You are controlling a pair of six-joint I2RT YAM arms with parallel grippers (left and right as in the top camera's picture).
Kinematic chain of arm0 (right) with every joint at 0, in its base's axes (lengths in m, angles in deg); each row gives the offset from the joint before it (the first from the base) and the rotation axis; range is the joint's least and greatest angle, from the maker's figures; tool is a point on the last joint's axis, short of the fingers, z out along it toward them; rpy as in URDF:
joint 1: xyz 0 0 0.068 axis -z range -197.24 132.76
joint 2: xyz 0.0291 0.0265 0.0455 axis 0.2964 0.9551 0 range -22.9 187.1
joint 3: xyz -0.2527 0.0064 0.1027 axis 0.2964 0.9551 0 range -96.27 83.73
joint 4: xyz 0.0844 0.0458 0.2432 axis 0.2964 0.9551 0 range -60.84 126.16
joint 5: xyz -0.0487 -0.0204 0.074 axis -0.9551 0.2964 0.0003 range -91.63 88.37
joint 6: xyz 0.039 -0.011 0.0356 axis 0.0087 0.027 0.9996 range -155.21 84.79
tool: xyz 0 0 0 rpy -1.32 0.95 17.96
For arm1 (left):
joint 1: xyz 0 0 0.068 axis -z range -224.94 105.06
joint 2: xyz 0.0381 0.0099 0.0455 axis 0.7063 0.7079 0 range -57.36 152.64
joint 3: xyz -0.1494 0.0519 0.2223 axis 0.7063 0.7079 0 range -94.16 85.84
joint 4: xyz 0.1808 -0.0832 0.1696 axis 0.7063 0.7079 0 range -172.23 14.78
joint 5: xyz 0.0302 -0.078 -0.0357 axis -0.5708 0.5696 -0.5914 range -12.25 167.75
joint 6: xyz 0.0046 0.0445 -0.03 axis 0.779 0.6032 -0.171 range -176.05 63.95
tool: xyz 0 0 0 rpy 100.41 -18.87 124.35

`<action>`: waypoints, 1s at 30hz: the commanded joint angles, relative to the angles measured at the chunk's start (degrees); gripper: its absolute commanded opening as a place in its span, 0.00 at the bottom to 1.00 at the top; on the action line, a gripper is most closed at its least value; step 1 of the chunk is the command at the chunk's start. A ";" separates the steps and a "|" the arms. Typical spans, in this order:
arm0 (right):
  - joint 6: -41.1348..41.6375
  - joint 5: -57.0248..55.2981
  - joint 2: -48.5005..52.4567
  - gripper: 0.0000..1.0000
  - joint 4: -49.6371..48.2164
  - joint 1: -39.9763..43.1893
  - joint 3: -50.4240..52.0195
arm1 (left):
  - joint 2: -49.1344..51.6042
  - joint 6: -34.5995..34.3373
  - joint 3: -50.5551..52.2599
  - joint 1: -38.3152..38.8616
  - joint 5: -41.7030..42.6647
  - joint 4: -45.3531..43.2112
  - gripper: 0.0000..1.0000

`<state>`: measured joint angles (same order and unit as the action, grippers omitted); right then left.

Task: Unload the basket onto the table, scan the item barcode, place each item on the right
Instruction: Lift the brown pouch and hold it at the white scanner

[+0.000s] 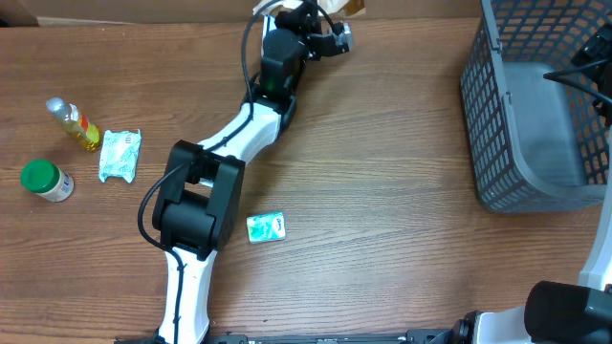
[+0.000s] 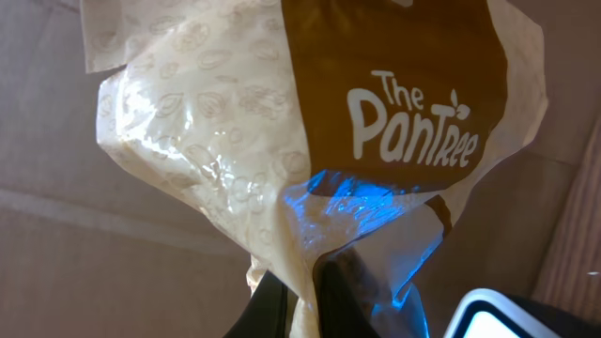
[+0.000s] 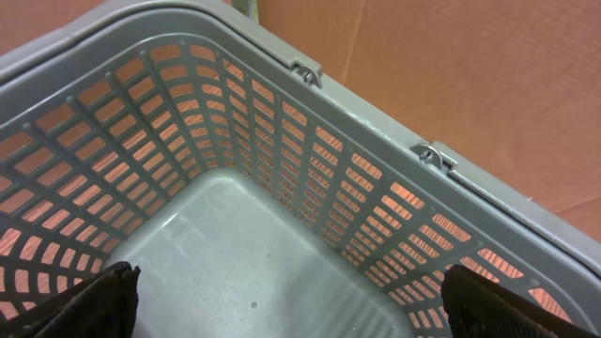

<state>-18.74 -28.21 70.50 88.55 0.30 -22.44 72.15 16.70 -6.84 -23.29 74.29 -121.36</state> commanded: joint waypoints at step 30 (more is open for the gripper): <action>-0.26 -0.81 -0.07 1.00 -0.31 0.00 -0.31 | 11.74 -12.26 -16.17 -1.27 3.06 8.35 0.04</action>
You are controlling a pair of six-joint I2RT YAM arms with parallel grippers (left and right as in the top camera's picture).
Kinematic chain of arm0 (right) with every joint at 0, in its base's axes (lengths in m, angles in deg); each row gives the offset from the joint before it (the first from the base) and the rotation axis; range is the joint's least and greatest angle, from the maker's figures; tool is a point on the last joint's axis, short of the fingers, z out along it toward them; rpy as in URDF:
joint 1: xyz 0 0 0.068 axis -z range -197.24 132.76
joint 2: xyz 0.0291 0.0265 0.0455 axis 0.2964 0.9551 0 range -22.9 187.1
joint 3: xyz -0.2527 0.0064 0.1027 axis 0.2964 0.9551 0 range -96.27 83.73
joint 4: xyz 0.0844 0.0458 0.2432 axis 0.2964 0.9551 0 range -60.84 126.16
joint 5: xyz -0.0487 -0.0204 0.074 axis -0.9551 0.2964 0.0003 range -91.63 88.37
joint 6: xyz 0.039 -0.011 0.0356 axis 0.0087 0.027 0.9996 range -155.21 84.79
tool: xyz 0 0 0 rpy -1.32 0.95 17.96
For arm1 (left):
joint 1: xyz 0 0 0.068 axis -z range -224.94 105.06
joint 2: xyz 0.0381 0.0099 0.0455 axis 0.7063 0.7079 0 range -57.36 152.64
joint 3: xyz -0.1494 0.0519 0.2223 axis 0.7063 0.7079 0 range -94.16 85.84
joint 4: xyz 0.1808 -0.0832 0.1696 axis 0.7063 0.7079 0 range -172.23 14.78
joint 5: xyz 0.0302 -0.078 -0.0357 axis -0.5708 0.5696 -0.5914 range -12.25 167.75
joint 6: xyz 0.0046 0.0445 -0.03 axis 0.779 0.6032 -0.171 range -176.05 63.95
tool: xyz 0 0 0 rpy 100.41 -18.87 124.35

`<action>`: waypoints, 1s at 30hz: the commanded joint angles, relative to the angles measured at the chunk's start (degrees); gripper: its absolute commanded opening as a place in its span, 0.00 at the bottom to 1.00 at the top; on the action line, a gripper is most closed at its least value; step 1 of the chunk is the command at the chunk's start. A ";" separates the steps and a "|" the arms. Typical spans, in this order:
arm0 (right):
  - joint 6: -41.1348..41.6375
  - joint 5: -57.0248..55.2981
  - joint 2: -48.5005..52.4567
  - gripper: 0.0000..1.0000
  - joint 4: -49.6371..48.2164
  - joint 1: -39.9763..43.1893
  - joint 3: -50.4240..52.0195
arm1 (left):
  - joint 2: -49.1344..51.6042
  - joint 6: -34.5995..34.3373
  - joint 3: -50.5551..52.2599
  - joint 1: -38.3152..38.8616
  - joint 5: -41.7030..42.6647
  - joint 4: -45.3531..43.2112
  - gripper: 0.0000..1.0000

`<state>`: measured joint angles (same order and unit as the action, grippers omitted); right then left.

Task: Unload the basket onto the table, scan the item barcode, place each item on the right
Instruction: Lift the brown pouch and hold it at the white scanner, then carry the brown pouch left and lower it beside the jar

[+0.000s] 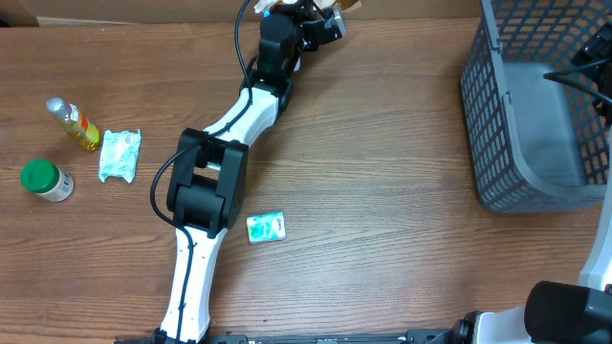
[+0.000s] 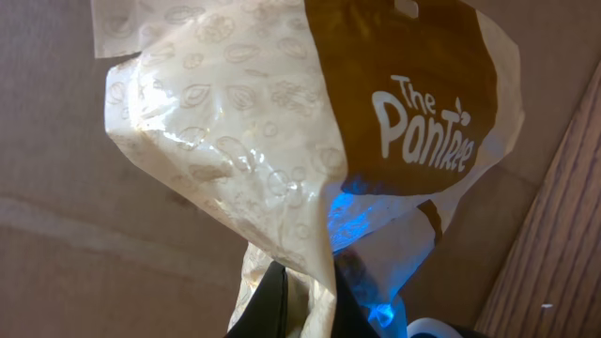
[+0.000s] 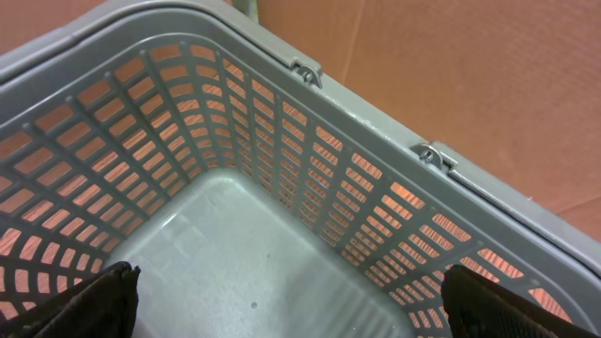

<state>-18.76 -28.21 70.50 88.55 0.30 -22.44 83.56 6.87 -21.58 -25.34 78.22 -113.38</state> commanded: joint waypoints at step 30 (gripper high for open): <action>-0.22 -0.81 -0.07 1.00 -0.31 0.00 -0.31 | -34.84 -56.37 -4.24 -1.20 -2.47 95.41 0.04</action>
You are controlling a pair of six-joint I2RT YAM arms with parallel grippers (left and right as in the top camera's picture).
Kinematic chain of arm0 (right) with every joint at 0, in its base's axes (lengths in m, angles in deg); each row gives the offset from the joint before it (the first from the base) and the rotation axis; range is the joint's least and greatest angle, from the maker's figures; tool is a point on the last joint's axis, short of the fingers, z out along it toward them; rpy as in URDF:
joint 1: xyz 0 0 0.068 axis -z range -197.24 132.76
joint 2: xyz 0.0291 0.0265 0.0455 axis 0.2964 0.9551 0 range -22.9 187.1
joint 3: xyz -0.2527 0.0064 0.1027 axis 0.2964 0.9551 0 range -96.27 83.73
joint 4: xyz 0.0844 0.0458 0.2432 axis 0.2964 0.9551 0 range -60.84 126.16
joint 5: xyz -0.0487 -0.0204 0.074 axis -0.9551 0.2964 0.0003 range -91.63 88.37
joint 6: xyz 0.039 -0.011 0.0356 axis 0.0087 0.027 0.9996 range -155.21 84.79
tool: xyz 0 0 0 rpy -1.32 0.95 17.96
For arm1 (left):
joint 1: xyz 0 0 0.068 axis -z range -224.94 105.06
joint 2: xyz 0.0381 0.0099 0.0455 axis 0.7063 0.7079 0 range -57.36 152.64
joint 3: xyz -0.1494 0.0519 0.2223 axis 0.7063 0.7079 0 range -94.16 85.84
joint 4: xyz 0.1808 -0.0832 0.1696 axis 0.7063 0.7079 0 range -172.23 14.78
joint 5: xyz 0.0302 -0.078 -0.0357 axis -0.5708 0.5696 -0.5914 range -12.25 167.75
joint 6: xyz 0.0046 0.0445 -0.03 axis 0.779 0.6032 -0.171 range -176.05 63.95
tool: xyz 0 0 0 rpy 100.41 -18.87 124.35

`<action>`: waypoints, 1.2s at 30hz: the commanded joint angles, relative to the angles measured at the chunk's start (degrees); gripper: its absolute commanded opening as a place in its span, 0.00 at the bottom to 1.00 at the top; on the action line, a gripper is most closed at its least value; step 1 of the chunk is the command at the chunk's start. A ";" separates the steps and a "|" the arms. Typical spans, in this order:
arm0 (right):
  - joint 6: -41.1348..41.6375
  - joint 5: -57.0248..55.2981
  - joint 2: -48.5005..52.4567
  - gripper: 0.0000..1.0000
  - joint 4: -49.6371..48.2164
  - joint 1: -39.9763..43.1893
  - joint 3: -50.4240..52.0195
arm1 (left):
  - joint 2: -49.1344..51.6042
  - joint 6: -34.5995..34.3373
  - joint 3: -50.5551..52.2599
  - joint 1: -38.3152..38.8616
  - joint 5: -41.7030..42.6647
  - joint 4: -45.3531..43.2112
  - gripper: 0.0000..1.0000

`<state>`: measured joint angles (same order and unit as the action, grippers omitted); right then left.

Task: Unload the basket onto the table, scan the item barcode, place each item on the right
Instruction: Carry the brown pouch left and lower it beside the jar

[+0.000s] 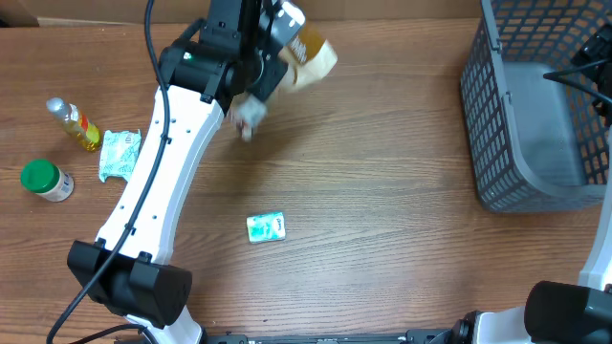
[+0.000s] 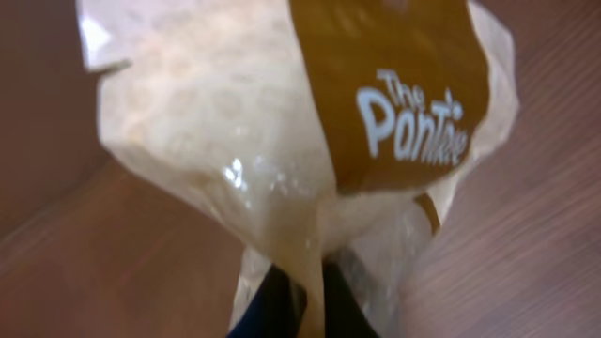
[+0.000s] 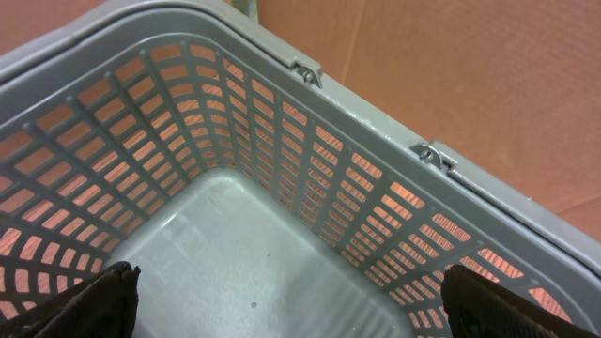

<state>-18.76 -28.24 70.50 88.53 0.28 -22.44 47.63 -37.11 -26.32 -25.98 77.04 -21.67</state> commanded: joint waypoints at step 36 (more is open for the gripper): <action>-0.24 -0.79 -0.07 1.00 -0.28 0.02 -0.31 | 2.25 -36.96 22.16 -24.30 -12.76 6.08 0.93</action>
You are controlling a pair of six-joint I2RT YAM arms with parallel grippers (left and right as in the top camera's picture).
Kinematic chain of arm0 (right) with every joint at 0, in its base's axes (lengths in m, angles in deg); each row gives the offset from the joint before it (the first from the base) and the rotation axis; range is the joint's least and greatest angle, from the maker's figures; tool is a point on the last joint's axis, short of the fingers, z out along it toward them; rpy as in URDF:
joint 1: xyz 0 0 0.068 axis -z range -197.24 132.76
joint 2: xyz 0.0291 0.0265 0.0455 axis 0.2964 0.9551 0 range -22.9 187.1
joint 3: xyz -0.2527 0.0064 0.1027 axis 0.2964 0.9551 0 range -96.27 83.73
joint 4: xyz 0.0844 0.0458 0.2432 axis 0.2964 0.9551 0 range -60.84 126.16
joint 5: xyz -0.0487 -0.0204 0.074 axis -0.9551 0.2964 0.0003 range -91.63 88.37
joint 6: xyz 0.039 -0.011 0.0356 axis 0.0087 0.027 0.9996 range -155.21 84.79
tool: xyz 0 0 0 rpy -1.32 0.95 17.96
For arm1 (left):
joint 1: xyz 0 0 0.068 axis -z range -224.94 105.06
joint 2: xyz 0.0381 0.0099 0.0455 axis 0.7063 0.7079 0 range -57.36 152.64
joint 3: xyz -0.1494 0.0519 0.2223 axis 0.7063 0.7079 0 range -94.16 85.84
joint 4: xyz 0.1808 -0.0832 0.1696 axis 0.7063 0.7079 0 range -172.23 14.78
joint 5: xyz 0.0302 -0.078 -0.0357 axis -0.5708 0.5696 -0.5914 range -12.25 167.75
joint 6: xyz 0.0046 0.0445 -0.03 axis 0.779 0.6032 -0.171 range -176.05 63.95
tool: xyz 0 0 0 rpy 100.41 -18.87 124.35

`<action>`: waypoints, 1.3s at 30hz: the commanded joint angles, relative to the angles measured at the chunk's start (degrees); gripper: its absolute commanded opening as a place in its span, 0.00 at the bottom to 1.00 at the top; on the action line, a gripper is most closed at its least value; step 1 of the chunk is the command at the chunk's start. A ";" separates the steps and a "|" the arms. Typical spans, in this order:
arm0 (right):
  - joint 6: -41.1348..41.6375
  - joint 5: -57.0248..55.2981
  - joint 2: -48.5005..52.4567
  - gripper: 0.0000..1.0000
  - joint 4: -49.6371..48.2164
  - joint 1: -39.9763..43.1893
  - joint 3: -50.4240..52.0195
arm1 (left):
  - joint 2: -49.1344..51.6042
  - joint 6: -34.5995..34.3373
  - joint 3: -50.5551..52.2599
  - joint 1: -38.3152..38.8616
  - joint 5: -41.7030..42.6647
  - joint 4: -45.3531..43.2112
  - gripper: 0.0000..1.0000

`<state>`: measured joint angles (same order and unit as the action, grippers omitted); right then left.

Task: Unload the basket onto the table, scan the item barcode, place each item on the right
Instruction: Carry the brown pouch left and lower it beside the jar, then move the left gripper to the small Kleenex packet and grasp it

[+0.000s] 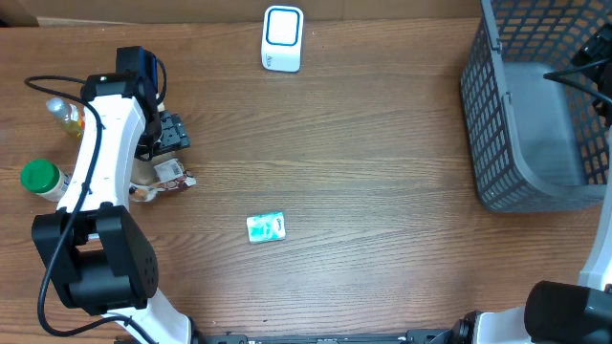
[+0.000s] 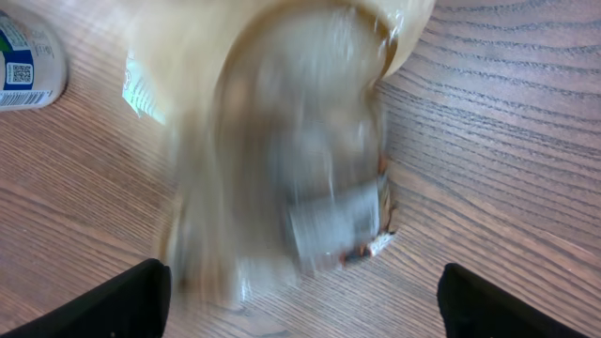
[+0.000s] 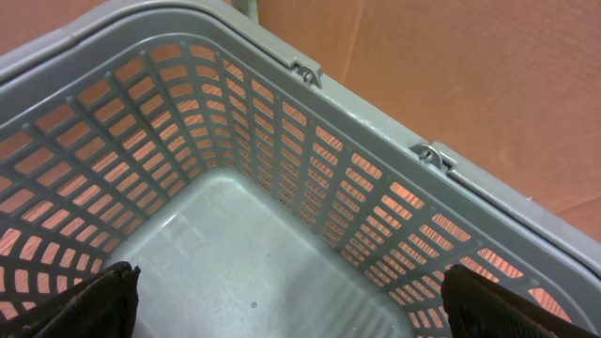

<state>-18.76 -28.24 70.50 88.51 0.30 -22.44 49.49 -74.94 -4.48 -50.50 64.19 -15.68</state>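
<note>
The tan and brown snack bag (image 1: pixel 158 178) lies on the table at the left, blurred in the left wrist view (image 2: pixel 282 141). My left gripper (image 2: pixel 300 296) is just above it, open, its fingers (image 2: pixel 122 300) wide apart with nothing between them. The white scanner (image 1: pixel 282 38) stands at the back middle, far from the bag. My right gripper (image 3: pixel 286 291) hangs open inside the grey basket (image 3: pixel 376 178), holding nothing.
A green-capped jar (image 1: pixel 44 180) and a yellow bottle (image 1: pixel 65 115) stand beside the left arm (image 1: pixel 100 143). A small green packet (image 1: pixel 266 226) lies mid-table. The basket (image 1: pixel 516 115) fills the right edge.
My left gripper was shut on the bag near the back middle. Now it is at the left side of the table, open, and the bag lies on the wood below it.
The left gripper held the bag up at the scanner, blue light on the wrapper, at two moments. Then it held the bag clear of the scanner. Now the bag rests among the left-side items, let go. The right arm stayed over the basket.
</note>
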 commanded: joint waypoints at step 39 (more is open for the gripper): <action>-0.22 -0.79 -0.07 1.00 -0.26 0.00 -0.31 | 0.42 19.61 18.60 32.54 15.61 -1.95 0.65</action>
<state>-18.76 -28.24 70.50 88.53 0.30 -22.44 49.53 -54.60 13.88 -19.51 82.05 -17.56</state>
